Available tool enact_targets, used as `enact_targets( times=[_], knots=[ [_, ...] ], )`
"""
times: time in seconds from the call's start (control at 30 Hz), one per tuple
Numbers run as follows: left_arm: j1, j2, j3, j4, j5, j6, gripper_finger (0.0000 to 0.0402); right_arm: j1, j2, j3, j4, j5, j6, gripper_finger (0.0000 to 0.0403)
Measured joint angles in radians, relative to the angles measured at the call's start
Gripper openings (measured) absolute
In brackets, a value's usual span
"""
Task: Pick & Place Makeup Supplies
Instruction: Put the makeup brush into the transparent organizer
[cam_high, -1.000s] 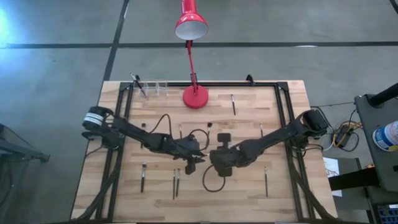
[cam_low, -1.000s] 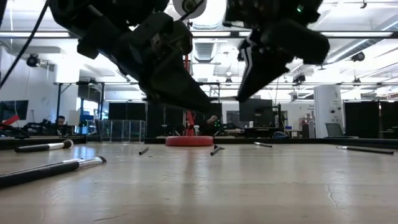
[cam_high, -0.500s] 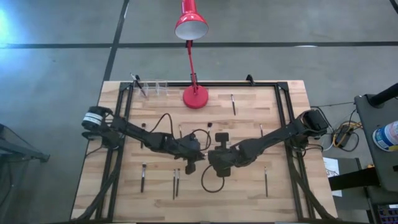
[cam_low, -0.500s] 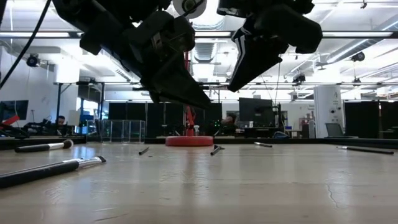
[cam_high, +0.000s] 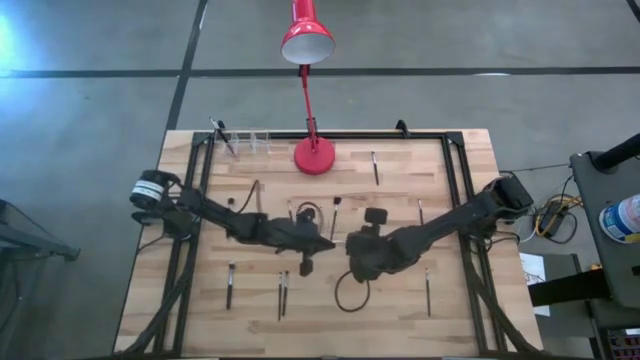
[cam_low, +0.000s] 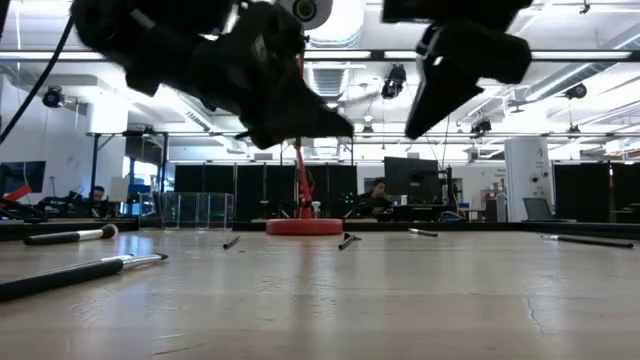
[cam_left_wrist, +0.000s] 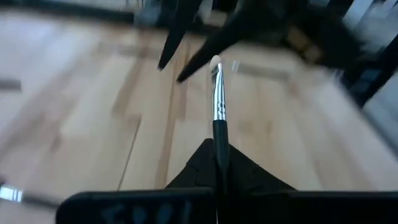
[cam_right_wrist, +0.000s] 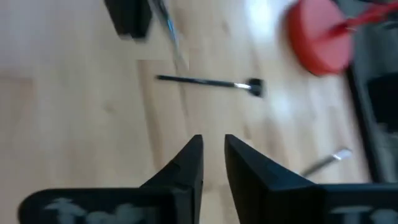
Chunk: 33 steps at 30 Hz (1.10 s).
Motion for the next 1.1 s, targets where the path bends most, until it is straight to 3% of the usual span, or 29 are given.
enact_targets(
  times=[0.2, 0.37, 0.6, 0.77, 1.1],
  knots=[
    [0.023, 0.002, -0.176, 0.410, 0.028, 0.001, 0.0002, 0.058, -0.041, -0.100, 0.080, 0.142, 0.067, 0.0073],
    [0.027, 0.002, -0.242, 0.577, 0.052, 0.006, 0.0002, 0.051, -0.060, -0.241, 0.434, 0.168, -0.025, 0.0058],
    [0.027, 0.002, -0.251, 0.591, 0.058, 0.033, 0.0002, 0.023, -0.091, -0.408, 0.949, 0.161, -0.206, 0.0062],
    [0.027, 0.002, -0.252, 0.586, 0.075, 0.044, 0.0001, 0.023, -0.146, -0.483, 1.153, 0.152, -0.259, 0.0086],
    [0.027, 0.002, -0.251, 0.582, 0.102, 0.046, 0.0001, 0.015, -0.192, -0.559, 1.470, -0.026, -0.329, 0.0135]
  ],
)
